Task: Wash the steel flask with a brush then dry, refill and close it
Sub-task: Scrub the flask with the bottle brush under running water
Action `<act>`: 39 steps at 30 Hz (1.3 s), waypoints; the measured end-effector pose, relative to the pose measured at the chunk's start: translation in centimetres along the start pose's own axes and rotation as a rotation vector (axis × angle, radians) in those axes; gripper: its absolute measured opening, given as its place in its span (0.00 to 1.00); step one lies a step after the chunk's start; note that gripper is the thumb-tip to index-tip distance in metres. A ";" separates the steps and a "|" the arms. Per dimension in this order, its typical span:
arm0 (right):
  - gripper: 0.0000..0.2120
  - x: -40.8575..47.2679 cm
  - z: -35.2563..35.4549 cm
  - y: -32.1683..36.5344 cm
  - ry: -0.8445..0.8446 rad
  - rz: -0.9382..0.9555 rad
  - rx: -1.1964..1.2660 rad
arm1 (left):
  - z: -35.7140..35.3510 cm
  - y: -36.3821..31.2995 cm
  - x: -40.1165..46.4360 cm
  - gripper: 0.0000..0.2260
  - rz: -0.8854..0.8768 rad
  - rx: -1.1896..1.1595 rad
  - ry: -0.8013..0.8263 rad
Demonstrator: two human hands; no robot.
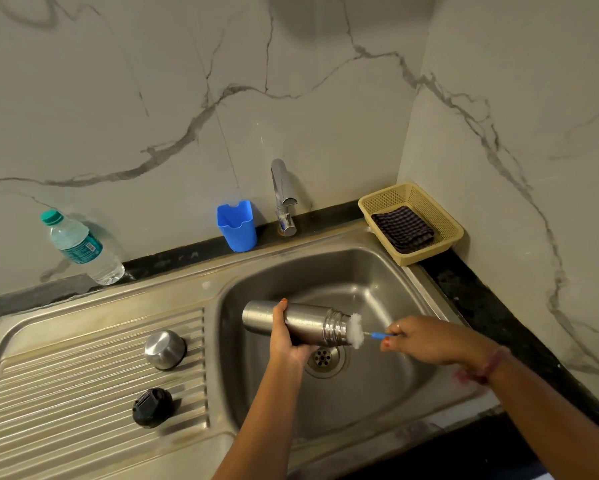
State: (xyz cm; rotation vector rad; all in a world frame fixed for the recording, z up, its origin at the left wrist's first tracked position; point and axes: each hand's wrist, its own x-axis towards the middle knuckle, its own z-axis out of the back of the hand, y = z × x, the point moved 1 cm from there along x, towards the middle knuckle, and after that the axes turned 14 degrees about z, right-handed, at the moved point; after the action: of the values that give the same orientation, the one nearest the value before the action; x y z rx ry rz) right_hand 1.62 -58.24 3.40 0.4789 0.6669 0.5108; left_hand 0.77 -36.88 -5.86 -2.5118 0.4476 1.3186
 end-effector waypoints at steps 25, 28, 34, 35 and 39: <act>0.12 -3.6 -0.2 -0.6 0.081 -0.130 0.427 | 0.4 -1.0 0.1 0.23 -0.111 0.031 0.029; 0.10 -4.0 -0.7 -0.6 -0.004 -0.082 0.251 | 0.4 -0.7 0.3 0.21 -0.127 0.025 0.011; 0.14 -5.3 -1.3 0.4 -0.155 0.041 -0.008 | 0.4 -0.5 0.2 0.17 -0.120 0.009 0.007; 0.16 -5.4 -1.4 0.5 -0.168 0.053 -0.055 | 0.4 -0.5 0.2 0.16 -0.117 0.006 0.008; 0.18 -6.4 -1.6 0.9 -0.180 0.123 -0.274 | 0.0 -0.6 0.2 0.15 -0.106 0.002 0.011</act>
State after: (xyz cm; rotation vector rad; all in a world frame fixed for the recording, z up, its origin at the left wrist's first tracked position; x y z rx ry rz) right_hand -4.05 -60.81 5.68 0.3034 0.3882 0.6565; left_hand 1.09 -36.33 -5.99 -2.5051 0.3127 1.2640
